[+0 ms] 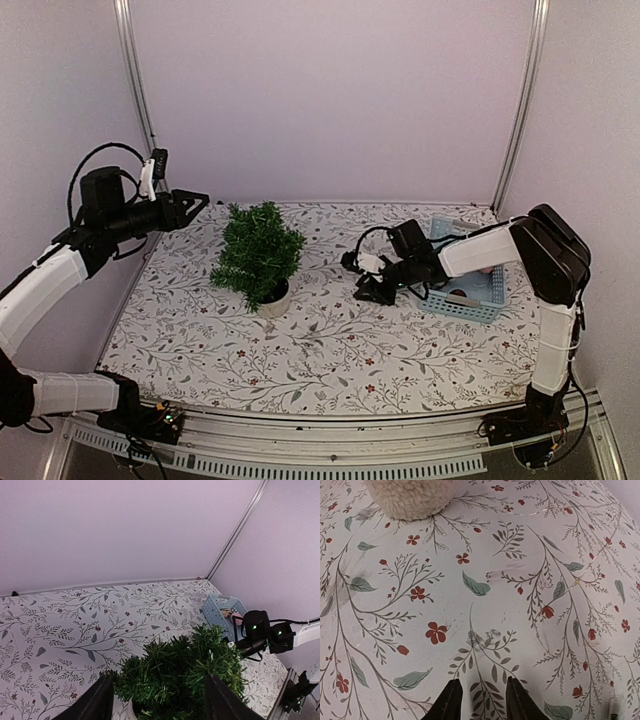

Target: Decorate the small christmas tree

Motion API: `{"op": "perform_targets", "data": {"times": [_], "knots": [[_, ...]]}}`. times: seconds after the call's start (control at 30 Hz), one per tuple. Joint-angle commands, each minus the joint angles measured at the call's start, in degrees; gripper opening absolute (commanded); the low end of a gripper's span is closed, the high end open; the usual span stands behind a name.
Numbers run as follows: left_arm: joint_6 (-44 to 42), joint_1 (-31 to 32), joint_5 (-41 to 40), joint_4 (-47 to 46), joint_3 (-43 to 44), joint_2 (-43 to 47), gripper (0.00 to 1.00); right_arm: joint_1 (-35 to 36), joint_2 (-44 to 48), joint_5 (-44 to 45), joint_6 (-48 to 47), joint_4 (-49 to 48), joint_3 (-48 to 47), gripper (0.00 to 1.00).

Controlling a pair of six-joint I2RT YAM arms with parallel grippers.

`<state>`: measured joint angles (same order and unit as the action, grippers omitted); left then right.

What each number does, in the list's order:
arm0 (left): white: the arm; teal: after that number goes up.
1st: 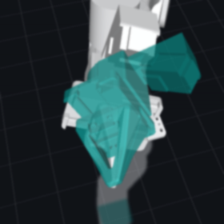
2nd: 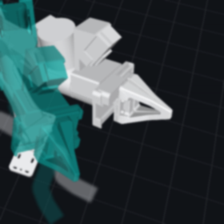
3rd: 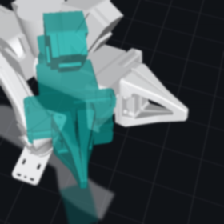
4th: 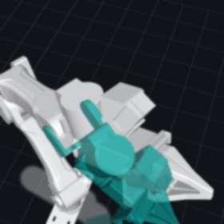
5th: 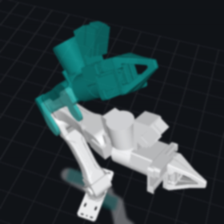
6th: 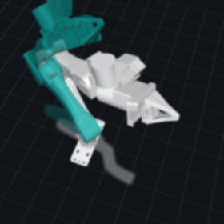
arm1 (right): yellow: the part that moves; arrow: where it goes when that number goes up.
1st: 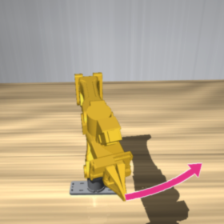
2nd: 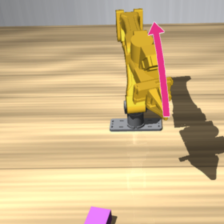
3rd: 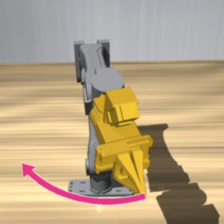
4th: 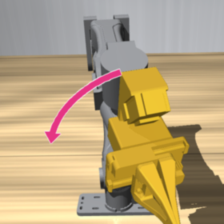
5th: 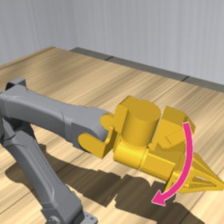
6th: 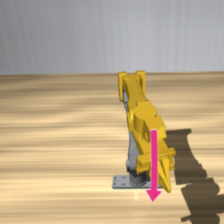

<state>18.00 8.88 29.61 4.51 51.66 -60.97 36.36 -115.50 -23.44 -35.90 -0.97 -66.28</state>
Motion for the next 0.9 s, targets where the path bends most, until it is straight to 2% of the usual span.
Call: {"op": "perform_targets", "data": {"times": [0.0,0.27,0.53,0.63,0.7,0.83,0.87], "knots": [[-0.67,-0.27,1.24,-2.22,-0.59,1.18,0.63,0.14,3.46,3.48,-1.90,-4.40,-0.26,0.33],[-0.62,-0.27,1.13,-2.53,-0.46,2.22,0.63,0.05,-2.38,4.88,-5.09,-3.41,-6.78,0.42],[-0.86,-0.27,0.87,-2.65,-0.90,3.04,0.63,0.09,-8.60,3.16,-6.65,-0.71,-12.15,0.42],[-0.98,-0.27,0.74,-2.67,-1.24,3.05,0.63,0.19,-9.83,2.61,-6.90,-0.48,-12.47,0.37],[-0.99,-0.27,0.72,-2.88,-1.53,3.05,0.63,0.22,-10.16,2.32,-6.98,-0.52,-12.34,0.31],[-0.98,-0.27,0.56,-3.02,-1.74,3.01,0.63,0.65,-9.19,1.83,-6.27,-0.99,-10.73,0.02],[-0.97,-0.27,0.46,-3.02,-1.69,3.04,0.63,0.97,-8.38,2.13,-5.98,-1.37,-9.92,0.00]]}}
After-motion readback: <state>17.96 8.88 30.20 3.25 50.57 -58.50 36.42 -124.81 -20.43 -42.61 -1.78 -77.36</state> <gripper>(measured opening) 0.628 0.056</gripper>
